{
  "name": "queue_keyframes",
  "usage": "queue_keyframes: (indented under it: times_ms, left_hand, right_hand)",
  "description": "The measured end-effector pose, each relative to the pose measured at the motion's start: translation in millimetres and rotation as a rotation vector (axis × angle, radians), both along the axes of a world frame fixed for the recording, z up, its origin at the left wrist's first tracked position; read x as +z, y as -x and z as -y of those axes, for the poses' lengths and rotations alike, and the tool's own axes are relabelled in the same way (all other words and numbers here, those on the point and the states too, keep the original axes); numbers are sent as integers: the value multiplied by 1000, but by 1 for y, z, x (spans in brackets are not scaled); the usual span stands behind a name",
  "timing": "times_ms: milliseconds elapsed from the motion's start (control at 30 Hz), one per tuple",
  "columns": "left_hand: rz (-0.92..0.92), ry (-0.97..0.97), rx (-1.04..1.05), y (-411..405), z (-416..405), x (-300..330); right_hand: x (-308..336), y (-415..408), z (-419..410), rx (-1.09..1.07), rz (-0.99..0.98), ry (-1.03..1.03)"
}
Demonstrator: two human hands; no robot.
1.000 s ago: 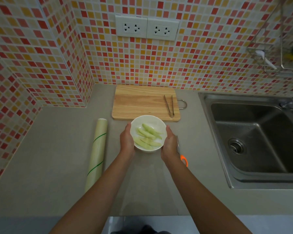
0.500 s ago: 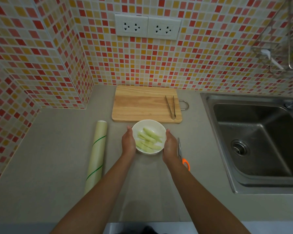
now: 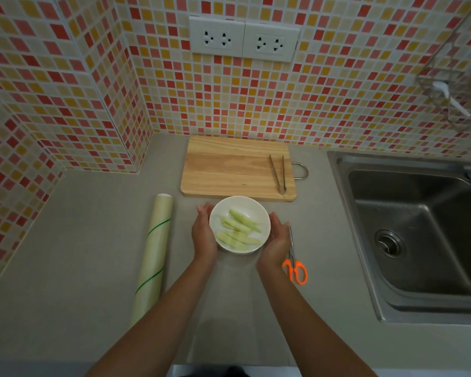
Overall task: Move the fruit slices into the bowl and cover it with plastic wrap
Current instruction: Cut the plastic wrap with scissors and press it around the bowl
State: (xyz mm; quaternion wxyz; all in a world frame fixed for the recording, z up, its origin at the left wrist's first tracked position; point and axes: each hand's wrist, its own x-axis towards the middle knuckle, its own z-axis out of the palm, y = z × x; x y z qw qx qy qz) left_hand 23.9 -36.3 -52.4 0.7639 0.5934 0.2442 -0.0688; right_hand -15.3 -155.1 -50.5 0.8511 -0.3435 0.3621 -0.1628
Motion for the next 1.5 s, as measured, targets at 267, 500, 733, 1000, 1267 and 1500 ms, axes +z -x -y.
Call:
queue_keyframes:
  times_ms: [267, 500, 733, 1000, 1267, 1500]
  left_hand:
    - [96, -12, -65, 3, 8, -5]
    - [124, -10, -48, 7, 0, -10]
    - [112, -37, -43, 1, 8, 1]
    - [156, -140, -156, 1, 0, 0]
    - [140, -149, -104, 1, 5, 6]
    - [184, -162, -39, 7, 9, 5]
  right_hand:
    - [-9, -10, -22, -107, 2, -23]
    - [-10, -14, -3, 78, 44, 11]
    - [-9, -13, -4, 174, 120, 105]
    - [-1, -10, 8, 414, 15, 280]
    - [15, -21, 14, 507, 105, 321]
    - [12, -20, 8, 414, 87, 290]
